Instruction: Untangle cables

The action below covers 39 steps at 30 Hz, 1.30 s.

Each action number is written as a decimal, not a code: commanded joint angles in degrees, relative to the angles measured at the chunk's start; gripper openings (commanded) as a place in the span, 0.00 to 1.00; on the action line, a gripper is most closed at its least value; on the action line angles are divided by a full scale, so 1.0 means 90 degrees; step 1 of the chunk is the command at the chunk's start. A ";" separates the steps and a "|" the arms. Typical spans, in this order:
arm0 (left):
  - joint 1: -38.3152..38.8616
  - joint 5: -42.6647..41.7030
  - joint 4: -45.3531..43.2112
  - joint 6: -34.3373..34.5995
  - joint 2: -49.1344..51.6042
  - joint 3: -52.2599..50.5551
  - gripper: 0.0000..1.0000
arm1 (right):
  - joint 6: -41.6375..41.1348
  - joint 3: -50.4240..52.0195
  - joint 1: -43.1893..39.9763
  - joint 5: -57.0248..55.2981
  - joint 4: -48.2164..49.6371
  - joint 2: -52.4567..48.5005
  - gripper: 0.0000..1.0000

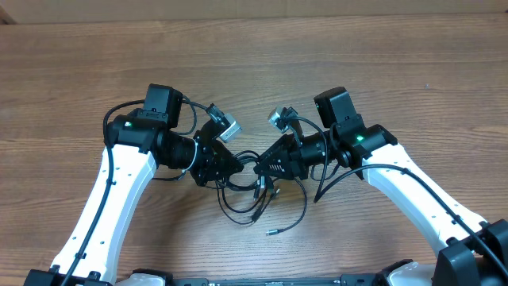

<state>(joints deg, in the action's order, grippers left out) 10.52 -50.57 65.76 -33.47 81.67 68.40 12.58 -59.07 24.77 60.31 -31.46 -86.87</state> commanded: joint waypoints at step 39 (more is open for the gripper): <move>0.0041 0.0051 -0.0231 0.0199 0.0284 0.0083 0.70 | 0.0134 -0.0075 -0.0002 0.0495 -0.0124 0.0019 0.04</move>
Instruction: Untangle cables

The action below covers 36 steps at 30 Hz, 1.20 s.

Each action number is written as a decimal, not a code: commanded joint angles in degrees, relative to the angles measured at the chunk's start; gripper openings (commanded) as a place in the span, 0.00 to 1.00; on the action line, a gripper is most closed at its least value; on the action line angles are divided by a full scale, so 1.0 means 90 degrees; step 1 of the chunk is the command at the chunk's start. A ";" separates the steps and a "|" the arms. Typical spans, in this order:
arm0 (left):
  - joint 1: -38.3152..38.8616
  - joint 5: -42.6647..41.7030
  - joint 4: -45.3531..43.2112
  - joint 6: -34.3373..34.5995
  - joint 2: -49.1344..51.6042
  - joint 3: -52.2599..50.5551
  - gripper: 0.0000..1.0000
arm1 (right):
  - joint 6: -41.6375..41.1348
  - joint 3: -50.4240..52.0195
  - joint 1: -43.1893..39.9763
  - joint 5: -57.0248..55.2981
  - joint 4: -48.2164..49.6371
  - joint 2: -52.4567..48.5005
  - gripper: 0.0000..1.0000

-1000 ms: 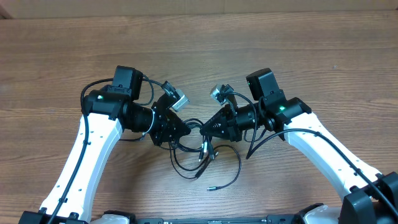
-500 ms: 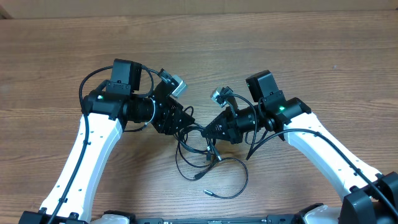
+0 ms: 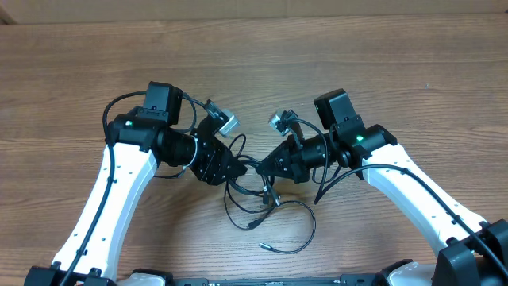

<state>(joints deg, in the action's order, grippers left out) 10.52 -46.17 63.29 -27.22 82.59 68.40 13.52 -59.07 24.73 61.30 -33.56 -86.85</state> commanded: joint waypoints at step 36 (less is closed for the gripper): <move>-0.1326 -0.1960 0.0559 -0.1008 0.0685 0.0087 0.26 | -0.0163 -0.0075 0.0002 -0.0301 0.0007 0.0015 0.04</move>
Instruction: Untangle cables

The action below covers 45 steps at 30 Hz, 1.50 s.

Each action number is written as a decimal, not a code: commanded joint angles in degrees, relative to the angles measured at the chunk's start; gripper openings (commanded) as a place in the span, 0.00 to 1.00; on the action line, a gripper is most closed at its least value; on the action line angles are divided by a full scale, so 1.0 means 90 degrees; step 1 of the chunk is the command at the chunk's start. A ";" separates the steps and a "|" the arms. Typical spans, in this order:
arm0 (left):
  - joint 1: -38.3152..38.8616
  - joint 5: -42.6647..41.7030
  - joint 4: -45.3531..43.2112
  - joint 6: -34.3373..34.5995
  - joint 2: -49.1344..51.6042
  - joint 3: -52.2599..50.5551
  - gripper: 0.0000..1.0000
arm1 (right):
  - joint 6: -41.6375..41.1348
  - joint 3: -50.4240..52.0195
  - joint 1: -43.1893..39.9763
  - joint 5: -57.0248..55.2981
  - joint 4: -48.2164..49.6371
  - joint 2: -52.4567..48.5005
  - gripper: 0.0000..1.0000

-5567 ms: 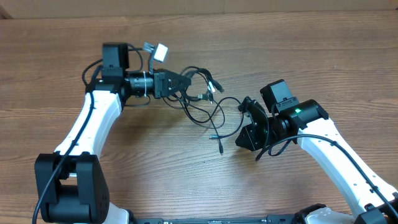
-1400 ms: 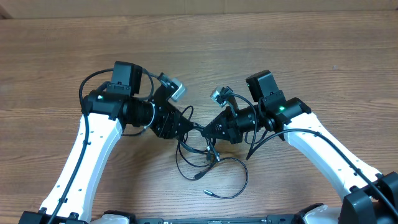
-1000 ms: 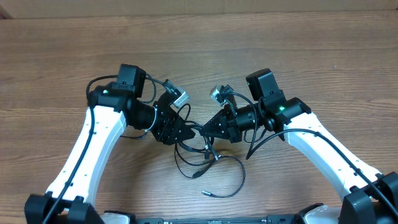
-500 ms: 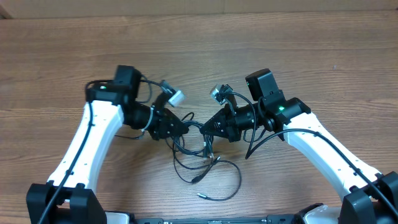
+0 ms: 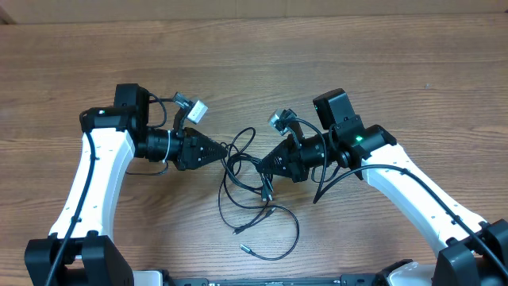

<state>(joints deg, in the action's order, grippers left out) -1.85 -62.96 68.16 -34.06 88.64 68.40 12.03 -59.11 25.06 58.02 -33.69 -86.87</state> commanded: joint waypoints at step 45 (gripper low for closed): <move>0.0852 0.0335 -0.0835 0.0068 0.0872 0.0078 0.43 | 0.0002 -0.0070 -0.0034 0.0131 0.0022 0.0017 0.04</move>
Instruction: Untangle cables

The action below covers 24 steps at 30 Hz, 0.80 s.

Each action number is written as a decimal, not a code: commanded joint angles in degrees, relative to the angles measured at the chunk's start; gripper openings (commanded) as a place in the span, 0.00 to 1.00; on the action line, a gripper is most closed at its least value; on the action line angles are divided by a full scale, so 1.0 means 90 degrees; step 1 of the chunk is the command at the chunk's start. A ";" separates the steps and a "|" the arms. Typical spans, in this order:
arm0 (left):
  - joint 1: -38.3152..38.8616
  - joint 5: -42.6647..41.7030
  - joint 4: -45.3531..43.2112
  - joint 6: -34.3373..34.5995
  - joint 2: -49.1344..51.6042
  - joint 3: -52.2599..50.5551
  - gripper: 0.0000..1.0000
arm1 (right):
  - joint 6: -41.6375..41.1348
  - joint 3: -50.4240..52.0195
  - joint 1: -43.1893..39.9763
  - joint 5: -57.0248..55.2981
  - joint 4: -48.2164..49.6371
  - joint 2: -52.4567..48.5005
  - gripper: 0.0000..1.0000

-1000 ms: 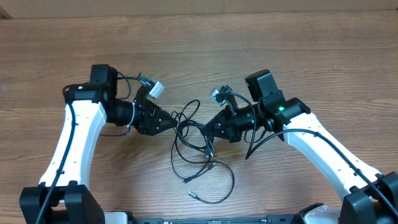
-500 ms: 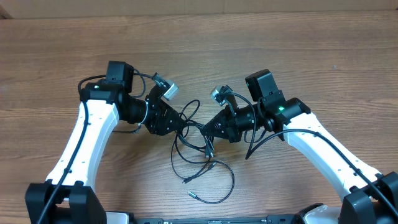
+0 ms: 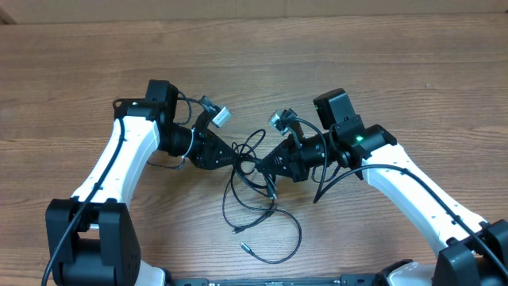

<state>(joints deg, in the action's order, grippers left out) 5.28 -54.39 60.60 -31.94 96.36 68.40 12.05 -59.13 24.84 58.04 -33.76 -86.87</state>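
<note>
A tangle of thin black cables [image 3: 252, 171] lies on the wooden table [image 3: 254, 63] between my two arms. Its loops trail toward the front, with one plug end [image 3: 241, 229] and a second plug end [image 3: 244, 246] lying loose there. My left gripper [image 3: 232, 158] is at the tangle's left side and looks shut on a strand. From the right, my right gripper [image 3: 260, 165] is shut on the cable. One loop [image 3: 255, 137] stands up between the two grippers.
Both arms' own black cables hang beside their wrists, the right one [image 3: 333, 179] looping down near the tangle. Bare table lies behind and to either side of the arms.
My left arm has swung back to the right, its gripper now close to the right gripper. The tangle has bunched up a little. The right arm has not moved.
Both grippers first met over the bunched tangle. Then they stood slightly apart with the loops spreading toward the front. After that the left gripper was well to the left with a strand drawn out. Now it is back beside the right gripper.
</note>
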 commanded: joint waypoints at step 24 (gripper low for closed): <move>0.0729 -0.0746 0.0073 -0.0457 0.0015 0.0078 0.36 | 0.0000 -0.0068 -0.0010 0.0131 0.0027 0.0017 0.04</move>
<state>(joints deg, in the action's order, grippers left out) 10.85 -58.48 60.82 -34.57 96.36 68.40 12.01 -59.13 24.62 58.08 -34.26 -86.87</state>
